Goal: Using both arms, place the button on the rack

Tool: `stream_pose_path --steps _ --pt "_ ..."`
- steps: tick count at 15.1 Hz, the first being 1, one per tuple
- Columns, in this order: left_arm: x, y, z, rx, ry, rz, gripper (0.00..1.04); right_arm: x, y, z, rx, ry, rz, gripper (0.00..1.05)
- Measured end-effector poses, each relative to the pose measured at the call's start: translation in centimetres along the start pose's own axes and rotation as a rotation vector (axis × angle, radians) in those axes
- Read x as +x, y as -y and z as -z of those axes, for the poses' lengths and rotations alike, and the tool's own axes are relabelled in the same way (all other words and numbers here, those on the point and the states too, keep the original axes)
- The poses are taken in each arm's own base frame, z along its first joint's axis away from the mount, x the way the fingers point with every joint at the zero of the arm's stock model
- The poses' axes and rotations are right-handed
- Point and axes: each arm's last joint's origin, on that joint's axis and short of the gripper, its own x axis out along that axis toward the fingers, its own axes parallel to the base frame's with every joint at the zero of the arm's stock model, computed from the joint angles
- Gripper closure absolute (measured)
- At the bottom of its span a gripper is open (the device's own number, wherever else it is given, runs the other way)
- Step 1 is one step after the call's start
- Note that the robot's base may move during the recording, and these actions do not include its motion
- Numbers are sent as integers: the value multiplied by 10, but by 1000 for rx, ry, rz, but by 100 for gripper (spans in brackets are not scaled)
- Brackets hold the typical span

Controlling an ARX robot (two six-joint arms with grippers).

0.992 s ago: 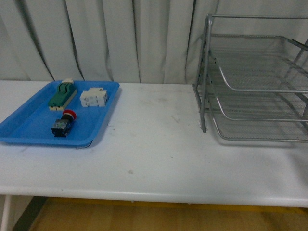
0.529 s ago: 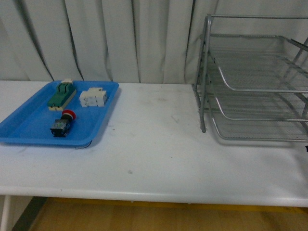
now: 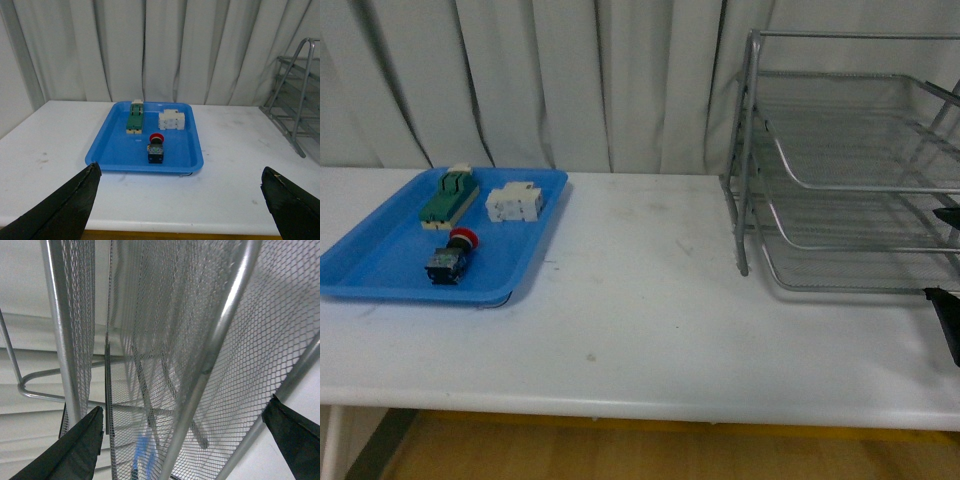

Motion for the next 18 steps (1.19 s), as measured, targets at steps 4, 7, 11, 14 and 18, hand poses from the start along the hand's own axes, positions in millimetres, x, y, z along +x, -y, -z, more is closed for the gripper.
stream_pose_path --steps 4,7,11,14,18 --pt "0 0 0 0 0 0 7 20 -6 3 -39 -15 -47 11" --pt "0 0 0 0 0 0 7 30 -7 1 -63 -3 -65 47" --pt "0 0 0 0 0 0 7 29 0 0 -65 1 -41 93" --pt "0 0 0 0 0 0 7 20 6 -1 53 0 -21 100" --pt "0 0 0 0 0 0 7 -14 11 -1 90 -24 36 101"
